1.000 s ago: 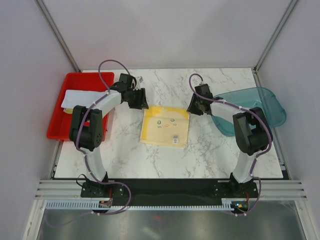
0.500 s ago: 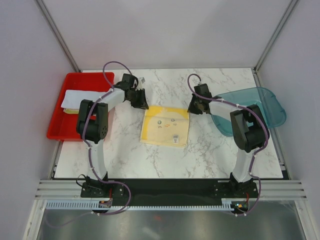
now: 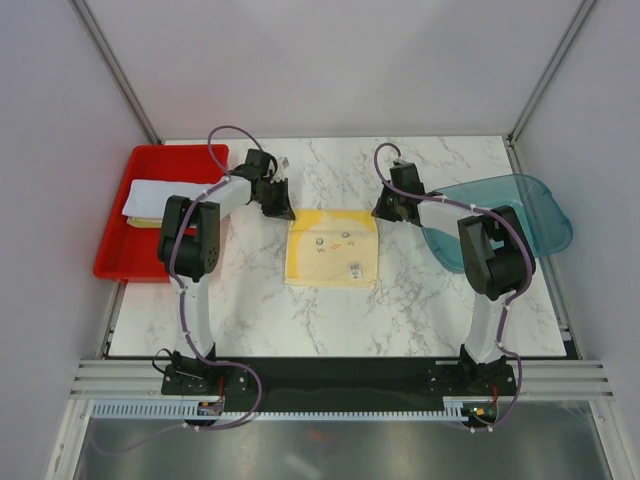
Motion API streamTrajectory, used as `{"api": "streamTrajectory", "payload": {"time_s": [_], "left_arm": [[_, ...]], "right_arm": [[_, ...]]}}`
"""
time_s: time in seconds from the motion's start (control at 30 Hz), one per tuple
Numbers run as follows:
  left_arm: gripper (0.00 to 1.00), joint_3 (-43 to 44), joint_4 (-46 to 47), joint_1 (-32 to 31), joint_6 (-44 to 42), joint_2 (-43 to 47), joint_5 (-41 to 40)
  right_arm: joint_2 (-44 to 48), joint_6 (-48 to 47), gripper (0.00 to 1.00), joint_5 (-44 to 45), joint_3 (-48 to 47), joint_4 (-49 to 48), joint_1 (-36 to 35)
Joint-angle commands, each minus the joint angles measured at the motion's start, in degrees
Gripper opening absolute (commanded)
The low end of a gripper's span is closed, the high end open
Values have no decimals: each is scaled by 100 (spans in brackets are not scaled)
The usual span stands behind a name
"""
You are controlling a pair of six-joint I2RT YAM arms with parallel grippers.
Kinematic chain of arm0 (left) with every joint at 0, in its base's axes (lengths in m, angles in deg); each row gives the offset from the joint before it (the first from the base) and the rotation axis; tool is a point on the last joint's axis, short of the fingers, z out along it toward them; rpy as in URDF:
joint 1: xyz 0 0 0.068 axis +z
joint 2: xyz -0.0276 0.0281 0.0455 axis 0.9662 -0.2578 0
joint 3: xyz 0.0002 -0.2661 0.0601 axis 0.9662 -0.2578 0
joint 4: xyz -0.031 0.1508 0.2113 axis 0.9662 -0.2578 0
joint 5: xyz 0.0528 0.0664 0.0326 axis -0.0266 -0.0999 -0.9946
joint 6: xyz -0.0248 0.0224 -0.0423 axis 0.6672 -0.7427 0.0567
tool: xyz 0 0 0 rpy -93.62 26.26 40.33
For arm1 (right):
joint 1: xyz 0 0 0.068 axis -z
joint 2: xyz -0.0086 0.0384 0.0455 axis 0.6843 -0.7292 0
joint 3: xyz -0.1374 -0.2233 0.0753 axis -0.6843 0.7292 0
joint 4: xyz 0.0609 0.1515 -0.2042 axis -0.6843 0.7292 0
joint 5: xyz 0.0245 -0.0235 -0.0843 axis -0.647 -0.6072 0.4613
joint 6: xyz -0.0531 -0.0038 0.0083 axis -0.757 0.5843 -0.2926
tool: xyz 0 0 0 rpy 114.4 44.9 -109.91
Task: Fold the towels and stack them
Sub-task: Fold the towel
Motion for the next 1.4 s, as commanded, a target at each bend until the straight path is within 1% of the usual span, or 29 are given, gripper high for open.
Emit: {"api": "streamTrajectory", "payload": {"time_s": [0.0,0.13,0.17,0.2,0.23,0.3,0.33,0.37,0.4,0.43,0.47,0.5,0.6,0.67,0.7,0.83,0.87,0.9,1.0,1.03,1.07,1.17,1.23,1.3,1.37], "left_arm": [[2,248,124,71,206,-77,-332],[2,256,133,115,267,-86,-516],[2,265,142,132,258,-103,-517],[2,300,142,132,276,-112,-534],[2,327,150,150,267,-121,-430],[2,370,168,141,258,-86,-254],[2,379,185,141,267,-8,-79],[15,388,186,141,267,54,10],[26,406,194,141,276,116,124],[35,397,168,141,293,290,134],[48,380,159,141,302,379,125],[50,362,133,150,320,476,90],[54,344,-42,150,320,845,-6],[54,266,-183,141,320,1125,-16],[54,161,-253,132,346,1249,-33],[54,-621,-254,97,382,1934,-200],[54,-936,-245,88,390,2057,-192],[54,-1095,-219,71,408,2285,-148],[53,-1825,-44,18,513,2724,150],[53,-2027,148,-8,548,2831,203],[53,-2403,237,-26,601,2954,213],[52,-2914,598,-70,785,3201,405],[49,-3091,703,-79,900,3201,529],[48,-3215,818,-88,1005,3192,704],[48,-3390,949,-105,1058,3218,688]], "right_arm": [[-146,-10,0,-193,-177,-560,138],[-172,-10,0,-281,-72,-832,270],[-146,-19,2,-386,-36,-930,288],[-137,-27,22,-457,-10,-1009,305],[-146,-54,32,-562,-44,-1053,340],[-164,-185,44,-878,-193,-984,340],[-146,-203,45,-940,-246,-792,332],[-111,-203,45,-984,-290,-677,332],[-32,-221,46,-967,-395,-545,340],[12,-230,46,-924,-449,-135,332],[134,-238,46,-732,-493,78,332],[214,-247,46,-669,-510,237,332],[618,-300,46,-502,-371,807,332],[994,-230,45,-492,-204,985,332],[1145,-177,44,-501,32,1055,332],[1936,121,43,-493,903,1179,262],[2181,270,43,-510,1070,1179,235],[2270,350,43,-554,1359,1170,209],[2438,675,40,-659,1781,1161,-10],[2464,737,40,-677,1870,1135,-72],[2543,798,39,-686,1941,1074,-133],[2710,1106,39,-668,2336,696,-371],[2711,1378,38,-721,2442,485,-529],[2684,1571,39,-651,2582,389,-652],[2641,1765,39,-598,2671,327,-696]]}}
